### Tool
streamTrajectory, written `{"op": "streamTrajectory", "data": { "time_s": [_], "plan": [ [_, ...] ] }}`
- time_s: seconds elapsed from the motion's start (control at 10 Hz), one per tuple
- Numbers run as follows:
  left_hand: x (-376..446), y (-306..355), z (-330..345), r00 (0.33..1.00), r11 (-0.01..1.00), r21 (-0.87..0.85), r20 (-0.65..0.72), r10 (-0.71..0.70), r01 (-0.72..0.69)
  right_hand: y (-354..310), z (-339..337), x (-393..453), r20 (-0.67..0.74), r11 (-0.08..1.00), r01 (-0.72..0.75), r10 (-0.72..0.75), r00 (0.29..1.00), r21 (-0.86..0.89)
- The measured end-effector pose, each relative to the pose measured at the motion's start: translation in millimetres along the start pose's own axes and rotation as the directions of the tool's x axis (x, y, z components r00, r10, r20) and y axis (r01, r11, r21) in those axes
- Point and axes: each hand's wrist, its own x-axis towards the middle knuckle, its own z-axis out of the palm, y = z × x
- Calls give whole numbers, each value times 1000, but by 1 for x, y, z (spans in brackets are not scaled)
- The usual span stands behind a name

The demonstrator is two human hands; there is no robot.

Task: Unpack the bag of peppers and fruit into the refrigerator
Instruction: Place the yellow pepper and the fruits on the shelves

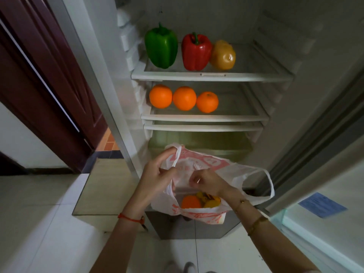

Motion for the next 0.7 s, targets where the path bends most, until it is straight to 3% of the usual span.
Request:
{"op": "streamTrajectory", "data": {
  "time_s": [0.1, 0.3, 0.4, 0.7],
  "plan": [
    [-8, 1, 1, 1000, 1000, -1, 14, 9, -9, 6, 28, 7, 160, 975, -203, 216, 963, -91],
    [-19, 1, 0, 1000, 1000, 20, 20, 2, -3, 16, 70, 8, 150, 933, -198, 251, 956, -300],
    [-20, -3, -2, 1000, 999, 39, 17, 3, -4, -3, 70, -3, 139, 935, -218, 264, 954, -281],
    [-20, 6, -7, 998, 996, 67, 17, 53, -54, 4, 42, -1, 80, 984, -177, 175, 981, 14]
  ]
}}
